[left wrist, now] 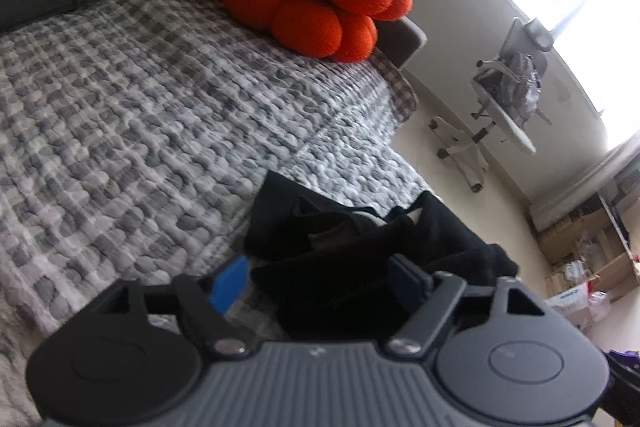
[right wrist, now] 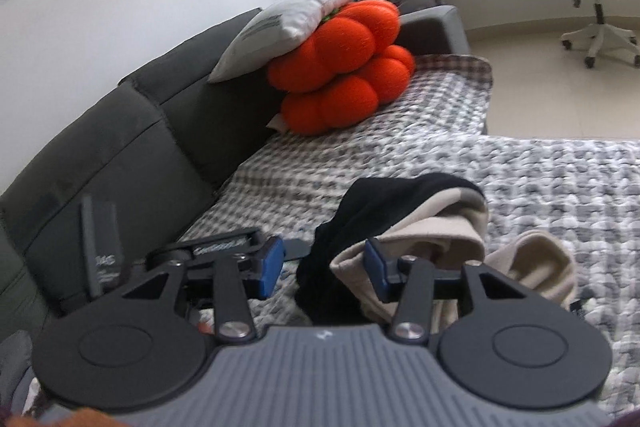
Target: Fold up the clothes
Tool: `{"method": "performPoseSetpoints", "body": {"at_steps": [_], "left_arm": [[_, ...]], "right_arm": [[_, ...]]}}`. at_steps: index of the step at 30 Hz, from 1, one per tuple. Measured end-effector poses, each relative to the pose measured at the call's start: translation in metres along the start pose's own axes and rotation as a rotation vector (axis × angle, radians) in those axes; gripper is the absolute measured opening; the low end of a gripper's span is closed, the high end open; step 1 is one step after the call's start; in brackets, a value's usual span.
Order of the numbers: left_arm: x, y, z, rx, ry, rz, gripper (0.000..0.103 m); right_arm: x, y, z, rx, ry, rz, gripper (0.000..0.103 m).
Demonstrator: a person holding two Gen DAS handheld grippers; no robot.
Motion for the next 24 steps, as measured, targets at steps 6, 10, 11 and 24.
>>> {"method": "performPoseSetpoints", "body": {"at_steps": [6, 10, 11, 24], "left_arm": [[0.003, 0.0, 0.005, 0.034, -0.008, -0.007, 0.085], [0.004, 0.001, 0.007, 0.036, -0.021, 0.003, 0.085], [0.004, 0.001, 0.008, 0.037, -0.024, 0.003, 0.085], [0.004, 0.002, 0.013, 0.049, -0.058, 0.007, 0.085]], "right_arm": [[0.003, -0.009, 0.012, 0.02, -0.038, -0.023, 0.049], [0.003, -0.011, 0.019, 0.055, -0.058, -0.017, 0.049], [0.001, -0.009, 0.02, 0.061, -0.06, -0.003, 0.049], [-0.039, 0.043, 0.01, -0.031, -0.102, 0.202, 0.049]]}}
Point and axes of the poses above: each gripper's, at about its wrist camera, not at the fingertips, and y roughly the way its jaws point, z to its left, x to its top, the point moved 2 cm from there along y, roughly the way its jaws point, and after that the axes turned 7 degrees about -z, right-handed, at the moved point
